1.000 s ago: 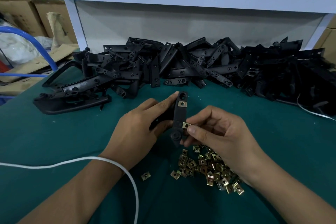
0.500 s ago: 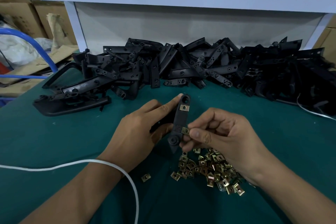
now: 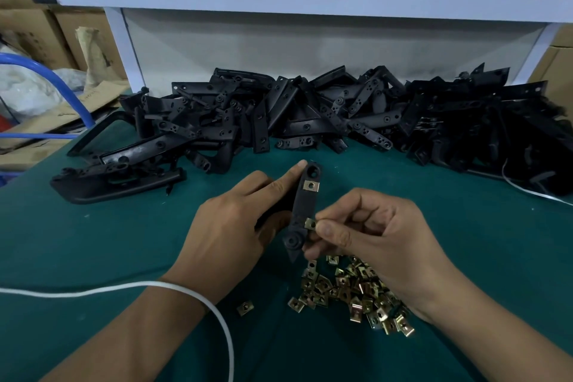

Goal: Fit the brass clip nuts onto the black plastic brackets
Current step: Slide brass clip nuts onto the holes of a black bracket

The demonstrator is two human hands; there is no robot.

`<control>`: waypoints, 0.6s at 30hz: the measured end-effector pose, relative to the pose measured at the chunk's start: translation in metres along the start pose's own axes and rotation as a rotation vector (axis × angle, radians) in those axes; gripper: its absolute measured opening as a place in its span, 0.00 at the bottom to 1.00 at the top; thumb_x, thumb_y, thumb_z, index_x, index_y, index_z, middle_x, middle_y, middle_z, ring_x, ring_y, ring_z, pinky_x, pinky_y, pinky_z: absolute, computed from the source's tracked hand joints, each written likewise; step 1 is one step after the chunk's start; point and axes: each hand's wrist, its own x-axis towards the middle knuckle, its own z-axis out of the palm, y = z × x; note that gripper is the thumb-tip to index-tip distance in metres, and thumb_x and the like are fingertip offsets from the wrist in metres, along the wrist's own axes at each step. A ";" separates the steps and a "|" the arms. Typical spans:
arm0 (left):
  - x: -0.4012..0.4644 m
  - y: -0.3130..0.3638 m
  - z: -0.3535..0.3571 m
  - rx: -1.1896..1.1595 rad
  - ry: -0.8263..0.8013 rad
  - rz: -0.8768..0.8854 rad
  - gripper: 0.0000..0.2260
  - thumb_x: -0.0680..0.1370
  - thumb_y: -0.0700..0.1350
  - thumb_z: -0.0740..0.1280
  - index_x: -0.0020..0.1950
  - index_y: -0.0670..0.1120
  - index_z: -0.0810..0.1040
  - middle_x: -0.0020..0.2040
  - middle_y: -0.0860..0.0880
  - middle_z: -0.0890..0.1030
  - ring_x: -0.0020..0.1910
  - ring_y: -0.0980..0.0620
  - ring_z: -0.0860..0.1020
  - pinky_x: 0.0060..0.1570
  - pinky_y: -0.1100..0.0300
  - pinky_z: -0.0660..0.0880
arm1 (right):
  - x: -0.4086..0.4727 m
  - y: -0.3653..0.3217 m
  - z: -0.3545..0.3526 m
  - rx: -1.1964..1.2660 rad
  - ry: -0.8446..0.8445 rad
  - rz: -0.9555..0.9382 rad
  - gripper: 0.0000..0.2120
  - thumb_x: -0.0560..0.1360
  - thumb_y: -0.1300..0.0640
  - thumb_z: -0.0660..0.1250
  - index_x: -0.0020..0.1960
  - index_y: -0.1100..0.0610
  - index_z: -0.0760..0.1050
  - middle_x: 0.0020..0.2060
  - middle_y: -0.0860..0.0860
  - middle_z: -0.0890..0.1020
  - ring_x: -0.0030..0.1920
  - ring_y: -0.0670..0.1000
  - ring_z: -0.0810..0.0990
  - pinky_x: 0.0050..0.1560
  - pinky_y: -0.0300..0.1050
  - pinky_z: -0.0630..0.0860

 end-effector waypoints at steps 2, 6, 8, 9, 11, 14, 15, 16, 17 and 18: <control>0.000 0.001 0.001 0.017 -0.004 -0.008 0.29 0.78 0.51 0.66 0.79 0.61 0.67 0.51 0.56 0.76 0.42 0.50 0.79 0.35 0.49 0.79 | -0.001 0.001 0.002 0.004 0.020 0.003 0.04 0.73 0.64 0.76 0.47 0.62 0.83 0.41 0.64 0.87 0.41 0.64 0.89 0.44 0.48 0.86; 0.000 0.000 0.001 -0.005 -0.023 -0.015 0.29 0.78 0.50 0.66 0.79 0.61 0.66 0.50 0.56 0.76 0.41 0.52 0.78 0.35 0.50 0.79 | -0.001 0.000 0.004 0.015 0.029 0.001 0.05 0.73 0.64 0.76 0.47 0.64 0.83 0.41 0.65 0.86 0.41 0.63 0.89 0.45 0.47 0.86; 0.000 -0.001 0.001 -0.028 -0.050 0.007 0.28 0.79 0.53 0.63 0.79 0.62 0.65 0.49 0.58 0.74 0.40 0.56 0.76 0.34 0.55 0.77 | -0.001 -0.002 0.002 0.022 0.001 0.011 0.07 0.74 0.64 0.75 0.49 0.65 0.80 0.41 0.64 0.86 0.40 0.63 0.89 0.44 0.47 0.86; 0.000 0.000 0.001 -0.040 -0.064 0.022 0.27 0.79 0.54 0.61 0.79 0.62 0.65 0.49 0.59 0.73 0.40 0.57 0.75 0.34 0.59 0.75 | 0.000 -0.002 0.001 0.032 -0.008 0.023 0.10 0.73 0.64 0.76 0.51 0.66 0.78 0.40 0.64 0.86 0.40 0.63 0.89 0.44 0.46 0.85; -0.001 -0.001 0.002 -0.071 -0.081 0.035 0.28 0.78 0.55 0.59 0.79 0.62 0.65 0.50 0.59 0.73 0.40 0.57 0.75 0.35 0.61 0.74 | 0.001 -0.001 0.000 0.052 -0.015 0.054 0.16 0.72 0.62 0.77 0.55 0.64 0.74 0.40 0.63 0.87 0.38 0.63 0.88 0.43 0.46 0.85; -0.001 -0.001 0.005 -0.103 -0.078 0.032 0.28 0.79 0.56 0.59 0.80 0.65 0.63 0.52 0.58 0.74 0.42 0.55 0.77 0.35 0.54 0.77 | 0.002 0.003 0.000 0.078 -0.007 0.051 0.17 0.72 0.62 0.77 0.57 0.59 0.76 0.39 0.62 0.87 0.37 0.62 0.88 0.44 0.45 0.84; -0.002 0.000 0.005 -0.105 -0.078 0.031 0.28 0.79 0.55 0.59 0.80 0.66 0.61 0.52 0.58 0.74 0.42 0.55 0.77 0.35 0.53 0.78 | 0.002 0.005 0.000 0.077 -0.008 0.046 0.16 0.72 0.61 0.77 0.57 0.59 0.77 0.40 0.61 0.87 0.38 0.61 0.88 0.44 0.44 0.84; -0.002 0.001 0.005 -0.107 -0.082 0.030 0.28 0.78 0.55 0.59 0.80 0.66 0.60 0.51 0.59 0.74 0.41 0.55 0.76 0.35 0.53 0.77 | 0.002 0.006 0.001 0.069 -0.014 0.041 0.16 0.72 0.61 0.77 0.57 0.59 0.78 0.40 0.60 0.87 0.38 0.61 0.88 0.45 0.44 0.83; -0.003 0.001 0.005 -0.111 -0.086 0.029 0.29 0.79 0.55 0.59 0.80 0.66 0.60 0.51 0.59 0.73 0.41 0.55 0.76 0.35 0.54 0.77 | 0.001 0.007 0.001 0.059 -0.021 0.036 0.14 0.72 0.61 0.77 0.56 0.58 0.79 0.40 0.59 0.87 0.38 0.60 0.88 0.46 0.44 0.83; -0.003 0.002 0.005 -0.117 -0.089 0.031 0.28 0.79 0.55 0.59 0.80 0.65 0.61 0.50 0.59 0.73 0.40 0.55 0.75 0.34 0.55 0.77 | 0.001 0.006 0.002 0.048 -0.028 0.028 0.13 0.72 0.60 0.76 0.55 0.57 0.80 0.40 0.58 0.87 0.39 0.59 0.88 0.46 0.44 0.83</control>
